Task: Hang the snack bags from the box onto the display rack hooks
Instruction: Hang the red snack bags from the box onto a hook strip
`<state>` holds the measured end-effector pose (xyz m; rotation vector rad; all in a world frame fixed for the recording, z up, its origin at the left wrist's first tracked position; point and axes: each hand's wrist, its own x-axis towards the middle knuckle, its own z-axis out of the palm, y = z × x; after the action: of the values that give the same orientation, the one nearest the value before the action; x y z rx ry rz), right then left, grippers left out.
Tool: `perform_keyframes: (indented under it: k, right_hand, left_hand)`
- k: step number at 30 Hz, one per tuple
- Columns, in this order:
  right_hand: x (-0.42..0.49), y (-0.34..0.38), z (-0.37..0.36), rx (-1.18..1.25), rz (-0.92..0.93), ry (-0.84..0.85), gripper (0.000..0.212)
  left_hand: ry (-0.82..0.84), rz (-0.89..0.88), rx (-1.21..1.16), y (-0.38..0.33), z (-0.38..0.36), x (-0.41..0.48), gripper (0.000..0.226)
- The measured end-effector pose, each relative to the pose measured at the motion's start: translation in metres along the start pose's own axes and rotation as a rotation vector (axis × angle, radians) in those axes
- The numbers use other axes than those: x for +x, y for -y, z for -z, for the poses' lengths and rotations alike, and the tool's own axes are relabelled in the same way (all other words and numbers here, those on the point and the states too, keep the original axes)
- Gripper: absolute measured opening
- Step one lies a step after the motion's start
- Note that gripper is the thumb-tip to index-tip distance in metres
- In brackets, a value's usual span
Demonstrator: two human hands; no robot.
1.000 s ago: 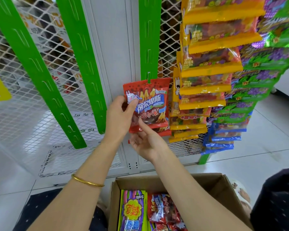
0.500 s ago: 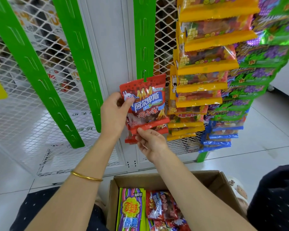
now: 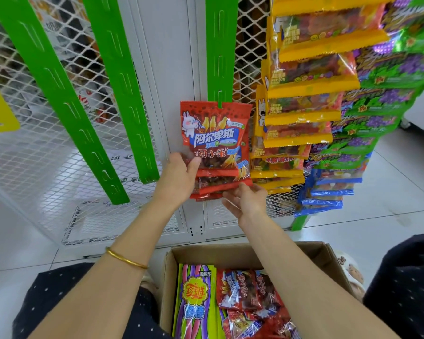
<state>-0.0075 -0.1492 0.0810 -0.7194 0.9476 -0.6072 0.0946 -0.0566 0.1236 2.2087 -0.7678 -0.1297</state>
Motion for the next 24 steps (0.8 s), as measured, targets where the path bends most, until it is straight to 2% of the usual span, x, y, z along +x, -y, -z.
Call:
perform_keyframes:
  k: [5, 11, 16, 24]
  right_hand:
    - [0.005, -0.007, 0.001, -0.231, 0.187, -0.038, 0.035]
    - [0.005, -0.014, -0.004, -0.546, 0.282, -0.019, 0.022]
    - [0.004, -0.012, 0.000, -0.643, 0.328, 0.021, 0.016]
    - [0.001, -0.007, 0.018, -0.622, 0.288, 0.100, 0.023]
  left_hand:
    - [0.121, 0.052, 0.044, -0.004, -0.004, -0.003, 0.040]
    - [0.212, 0.085, 0.052, -0.005, -0.012, -0.003, 0.044]
    - [0.244, 0.114, 0.016, -0.006, -0.015, -0.004, 0.041]
    - [0.299, 0.175, -0.046, 0.005, -0.018, -0.009, 0.044]
